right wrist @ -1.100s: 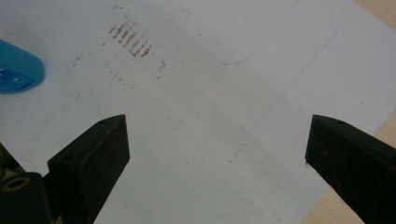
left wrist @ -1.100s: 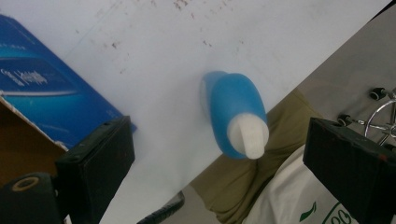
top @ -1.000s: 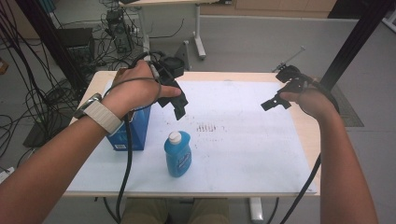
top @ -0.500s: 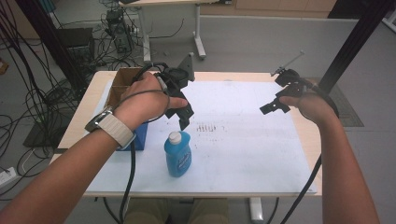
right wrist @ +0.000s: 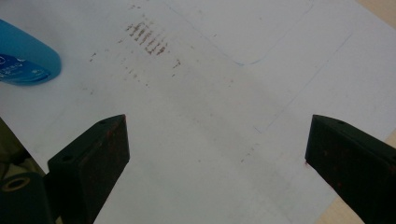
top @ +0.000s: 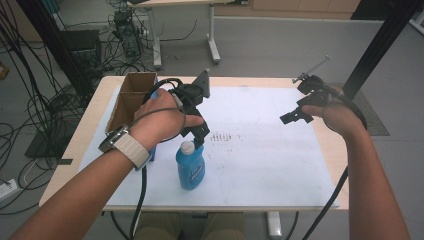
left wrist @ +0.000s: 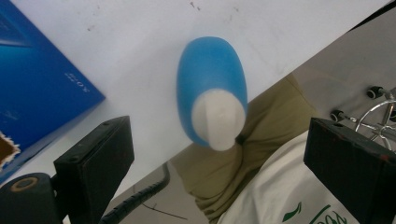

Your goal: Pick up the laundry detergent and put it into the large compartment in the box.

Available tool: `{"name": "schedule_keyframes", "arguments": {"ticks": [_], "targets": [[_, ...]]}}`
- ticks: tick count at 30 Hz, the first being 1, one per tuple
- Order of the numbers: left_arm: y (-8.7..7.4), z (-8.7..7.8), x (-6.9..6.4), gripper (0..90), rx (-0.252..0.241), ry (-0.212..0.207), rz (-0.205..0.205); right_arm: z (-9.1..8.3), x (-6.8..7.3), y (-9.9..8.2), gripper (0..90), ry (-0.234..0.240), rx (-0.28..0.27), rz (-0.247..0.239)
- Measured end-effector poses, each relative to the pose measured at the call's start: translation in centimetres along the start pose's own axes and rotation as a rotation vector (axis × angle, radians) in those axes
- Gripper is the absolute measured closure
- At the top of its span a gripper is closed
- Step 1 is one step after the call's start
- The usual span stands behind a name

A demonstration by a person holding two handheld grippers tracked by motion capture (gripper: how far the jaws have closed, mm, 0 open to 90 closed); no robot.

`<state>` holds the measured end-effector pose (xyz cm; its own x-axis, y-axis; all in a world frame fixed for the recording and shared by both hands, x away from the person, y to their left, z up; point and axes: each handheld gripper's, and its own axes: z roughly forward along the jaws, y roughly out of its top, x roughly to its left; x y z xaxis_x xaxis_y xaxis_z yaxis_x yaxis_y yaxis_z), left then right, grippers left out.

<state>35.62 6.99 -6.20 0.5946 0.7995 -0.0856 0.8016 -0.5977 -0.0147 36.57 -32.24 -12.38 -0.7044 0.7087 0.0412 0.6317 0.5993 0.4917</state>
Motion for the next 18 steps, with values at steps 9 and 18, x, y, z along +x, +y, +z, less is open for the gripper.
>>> {"name": "schedule_keyframes", "arguments": {"ticks": [9,18], "targets": [[0.2,1.3,-0.2,8.9,0.013,0.005,-0.014,0.1,0.1,-0.4,6.2,0.005,-0.001,0.0],[0.3,1.7,-0.2,9.0,0.015,0.002,-0.019,0.2,0.2,-0.4,6.2,0.007,-0.006,-0.004]]}}
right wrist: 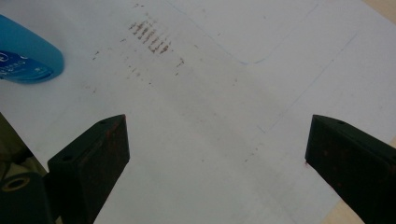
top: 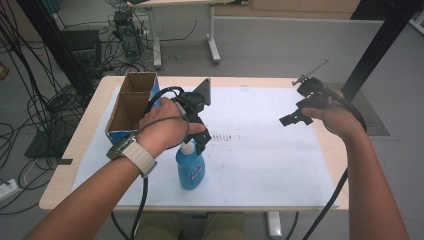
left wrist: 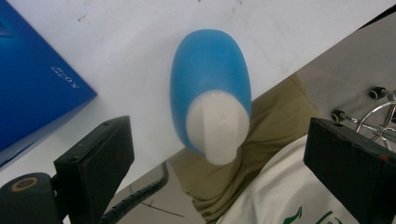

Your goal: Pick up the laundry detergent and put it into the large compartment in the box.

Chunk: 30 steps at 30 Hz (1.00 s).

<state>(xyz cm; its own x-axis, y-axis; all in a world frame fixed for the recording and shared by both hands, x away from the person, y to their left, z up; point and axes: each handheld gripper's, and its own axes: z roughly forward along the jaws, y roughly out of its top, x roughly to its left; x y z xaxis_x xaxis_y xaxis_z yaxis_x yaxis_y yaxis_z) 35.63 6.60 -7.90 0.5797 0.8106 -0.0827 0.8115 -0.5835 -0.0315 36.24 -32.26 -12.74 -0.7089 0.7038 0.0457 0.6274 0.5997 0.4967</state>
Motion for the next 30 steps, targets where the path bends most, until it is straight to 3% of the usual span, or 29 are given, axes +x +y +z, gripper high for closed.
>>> {"name": "schedule_keyframes", "arguments": {"ticks": [30], "targets": [[0.23,0.43,0.24,9.4,-0.003,-0.011,-0.012,0.14,-0.3,-0.22,6.1,0.006,-0.002,0.004]]}}
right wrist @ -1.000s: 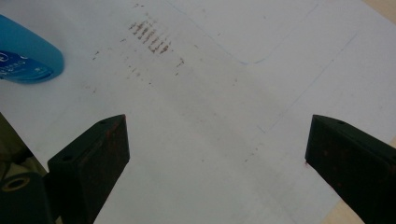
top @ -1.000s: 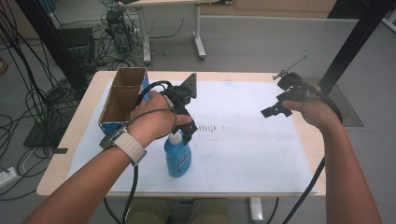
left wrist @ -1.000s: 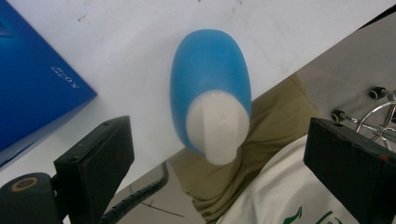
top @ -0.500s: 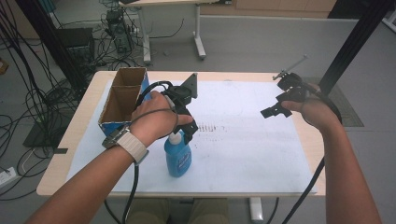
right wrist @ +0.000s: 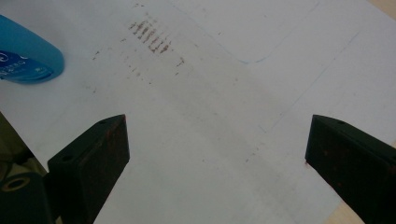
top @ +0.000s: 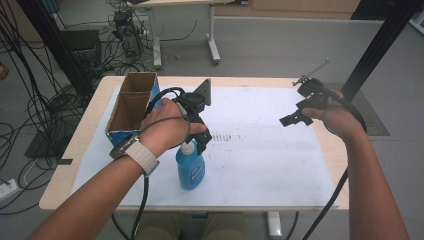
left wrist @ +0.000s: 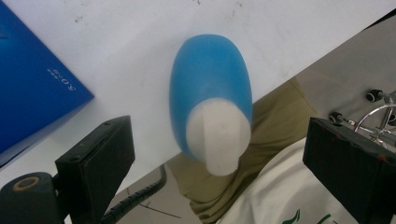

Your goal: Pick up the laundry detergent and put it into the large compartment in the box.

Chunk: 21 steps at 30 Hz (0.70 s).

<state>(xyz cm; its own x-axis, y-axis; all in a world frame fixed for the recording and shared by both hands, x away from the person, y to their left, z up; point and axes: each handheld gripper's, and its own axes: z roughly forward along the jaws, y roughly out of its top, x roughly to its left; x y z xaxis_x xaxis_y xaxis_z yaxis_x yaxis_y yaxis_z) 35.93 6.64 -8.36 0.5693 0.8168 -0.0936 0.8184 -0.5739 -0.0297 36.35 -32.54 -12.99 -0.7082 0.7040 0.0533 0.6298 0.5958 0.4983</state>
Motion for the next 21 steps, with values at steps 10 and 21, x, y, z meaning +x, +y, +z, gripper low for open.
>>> {"name": "schedule_keyframes", "arguments": {"ticks": [10,21], "targets": [[-0.1,0.02,0.01,9.5,-0.006,0.0,0.0,0.12,0.14,0.1,6.1,0.002,0.002,-0.002],[-0.1,0.06,-0.01,9.5,-0.005,0.001,0.0,0.17,0.06,0.01,6.2,0.002,0.001,-0.002]]}}
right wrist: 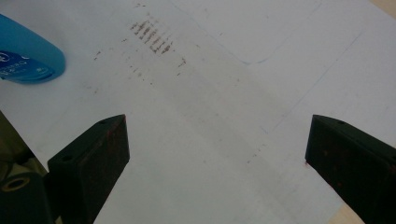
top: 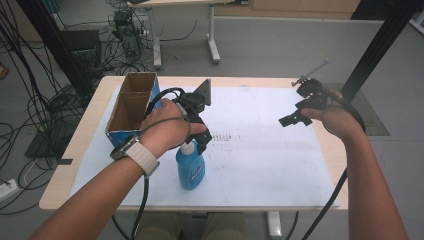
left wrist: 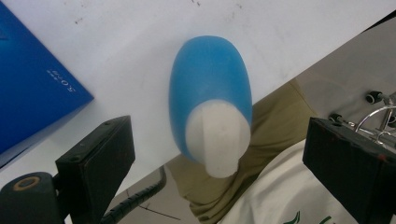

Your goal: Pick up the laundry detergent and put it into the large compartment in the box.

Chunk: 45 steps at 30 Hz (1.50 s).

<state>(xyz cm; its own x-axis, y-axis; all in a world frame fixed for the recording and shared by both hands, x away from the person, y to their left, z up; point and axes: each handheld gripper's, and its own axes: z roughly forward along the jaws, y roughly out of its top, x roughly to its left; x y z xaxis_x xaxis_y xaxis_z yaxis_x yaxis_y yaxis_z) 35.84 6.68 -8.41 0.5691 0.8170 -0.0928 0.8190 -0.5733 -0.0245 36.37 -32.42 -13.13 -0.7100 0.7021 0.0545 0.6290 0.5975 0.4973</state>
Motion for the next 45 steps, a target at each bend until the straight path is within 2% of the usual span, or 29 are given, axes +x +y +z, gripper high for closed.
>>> {"name": "schedule_keyframes", "arguments": {"ticks": [45], "targets": [[-0.21,0.15,-0.26,9.5,-0.011,-0.002,-0.003,-0.08,0.05,-0.65,6.1,0.003,-0.009,0.004]]}}
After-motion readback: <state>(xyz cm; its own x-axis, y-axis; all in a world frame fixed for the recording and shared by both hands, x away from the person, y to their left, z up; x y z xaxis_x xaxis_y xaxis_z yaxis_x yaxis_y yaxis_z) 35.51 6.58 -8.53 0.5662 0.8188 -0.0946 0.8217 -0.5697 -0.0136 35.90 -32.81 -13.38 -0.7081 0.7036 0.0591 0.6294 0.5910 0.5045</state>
